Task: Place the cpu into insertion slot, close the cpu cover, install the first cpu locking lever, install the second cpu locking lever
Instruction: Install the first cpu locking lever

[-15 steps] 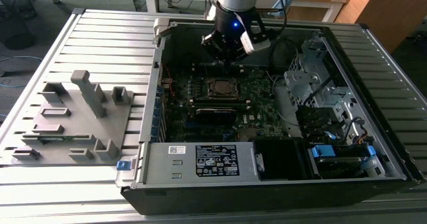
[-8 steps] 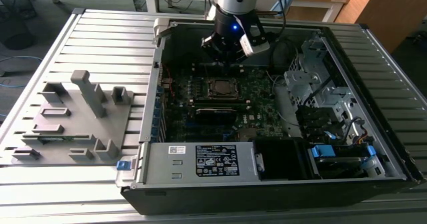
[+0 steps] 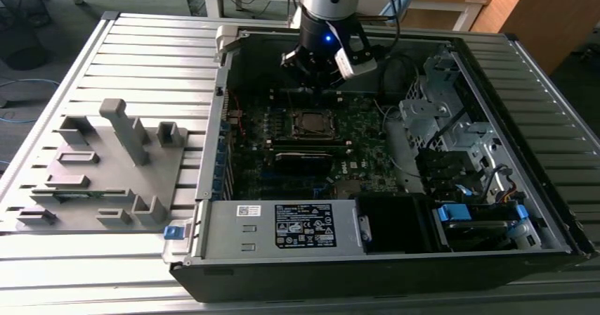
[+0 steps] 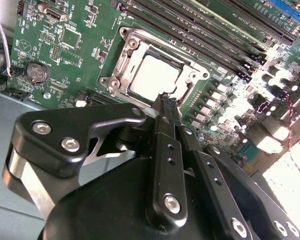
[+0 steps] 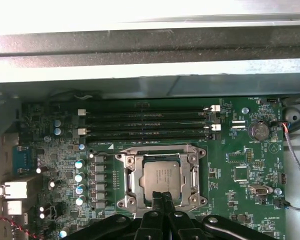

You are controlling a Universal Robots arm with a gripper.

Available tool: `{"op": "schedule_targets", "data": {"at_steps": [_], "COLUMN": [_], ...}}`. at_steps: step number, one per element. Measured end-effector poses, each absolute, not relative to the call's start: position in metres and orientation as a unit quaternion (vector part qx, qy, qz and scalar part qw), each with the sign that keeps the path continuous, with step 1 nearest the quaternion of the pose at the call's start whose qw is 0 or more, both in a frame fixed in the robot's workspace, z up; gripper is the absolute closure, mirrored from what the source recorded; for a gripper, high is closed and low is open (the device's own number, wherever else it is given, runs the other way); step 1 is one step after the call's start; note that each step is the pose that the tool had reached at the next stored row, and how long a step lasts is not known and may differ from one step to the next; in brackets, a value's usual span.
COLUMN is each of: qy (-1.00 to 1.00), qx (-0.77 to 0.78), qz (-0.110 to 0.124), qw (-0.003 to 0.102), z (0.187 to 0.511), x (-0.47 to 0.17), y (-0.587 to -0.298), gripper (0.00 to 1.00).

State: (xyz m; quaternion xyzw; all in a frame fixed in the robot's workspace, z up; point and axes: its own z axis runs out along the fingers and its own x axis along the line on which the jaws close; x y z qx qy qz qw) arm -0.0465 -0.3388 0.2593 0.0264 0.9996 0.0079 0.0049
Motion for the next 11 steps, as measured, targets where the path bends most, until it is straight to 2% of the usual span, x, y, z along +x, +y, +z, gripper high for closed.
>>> {"op": "schedule_targets", "data": {"at_steps": [11], "qy": [1.0], "qx": [0.026], "qz": [0.008], "qw": [0.005], "z": [0.2593], "x": [-0.0515], "y": [-0.3388], "gripper": [0.89]}}
